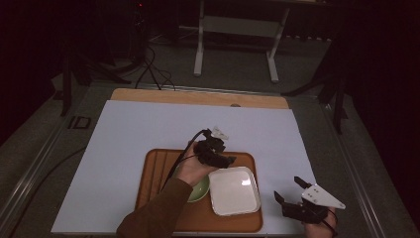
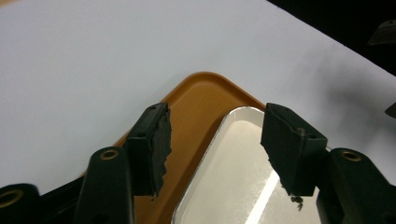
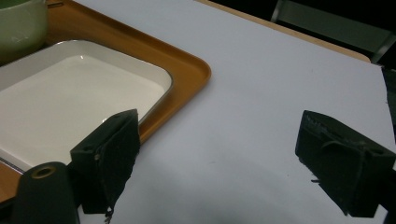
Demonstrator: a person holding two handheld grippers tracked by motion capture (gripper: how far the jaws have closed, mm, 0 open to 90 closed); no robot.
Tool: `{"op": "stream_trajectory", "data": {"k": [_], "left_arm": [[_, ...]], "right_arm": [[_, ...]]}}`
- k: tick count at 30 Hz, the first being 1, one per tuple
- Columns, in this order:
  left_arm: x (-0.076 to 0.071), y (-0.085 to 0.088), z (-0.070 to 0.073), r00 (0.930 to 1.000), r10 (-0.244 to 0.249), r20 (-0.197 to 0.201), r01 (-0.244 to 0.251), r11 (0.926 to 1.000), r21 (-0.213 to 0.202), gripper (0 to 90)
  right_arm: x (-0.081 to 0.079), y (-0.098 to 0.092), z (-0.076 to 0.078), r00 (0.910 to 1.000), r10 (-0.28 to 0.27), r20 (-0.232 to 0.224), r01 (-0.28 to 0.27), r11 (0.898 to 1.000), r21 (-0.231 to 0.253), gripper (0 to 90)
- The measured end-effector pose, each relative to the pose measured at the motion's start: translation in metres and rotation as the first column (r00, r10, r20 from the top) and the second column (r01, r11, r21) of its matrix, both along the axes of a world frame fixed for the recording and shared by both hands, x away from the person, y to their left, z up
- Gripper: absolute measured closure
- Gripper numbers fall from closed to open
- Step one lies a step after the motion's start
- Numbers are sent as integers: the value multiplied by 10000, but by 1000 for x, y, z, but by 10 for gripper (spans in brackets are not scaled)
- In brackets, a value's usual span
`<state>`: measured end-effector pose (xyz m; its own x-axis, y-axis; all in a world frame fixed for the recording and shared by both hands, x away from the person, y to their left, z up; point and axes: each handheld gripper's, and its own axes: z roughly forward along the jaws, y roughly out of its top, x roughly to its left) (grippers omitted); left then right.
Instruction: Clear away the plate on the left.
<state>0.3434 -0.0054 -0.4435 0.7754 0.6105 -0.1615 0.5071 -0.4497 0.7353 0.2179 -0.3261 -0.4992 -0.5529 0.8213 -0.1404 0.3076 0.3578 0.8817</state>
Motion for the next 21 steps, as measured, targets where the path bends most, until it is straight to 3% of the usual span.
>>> {"op": "stream_trajectory", "data": {"k": [8, 15, 21], "left_arm": [[-7, 9, 9, 9968, 311, 732, -306, 9995, -72, 387], [-14, 22, 16, 9885, 665, 1355, -646, 9977, -179, 380], [-23, 34, 24, 9763, 944, 1946, -918, 9955, -224, 371]], "right_arm": [[0, 1, 0, 10000, -5, -20, 5, 10000, -27, 138], [0, 1, 0, 10000, -7, -16, 7, 10000, -25, 138], [0, 0, 0, 10000, -29, -38, 29, 10000, -5, 138]]}}
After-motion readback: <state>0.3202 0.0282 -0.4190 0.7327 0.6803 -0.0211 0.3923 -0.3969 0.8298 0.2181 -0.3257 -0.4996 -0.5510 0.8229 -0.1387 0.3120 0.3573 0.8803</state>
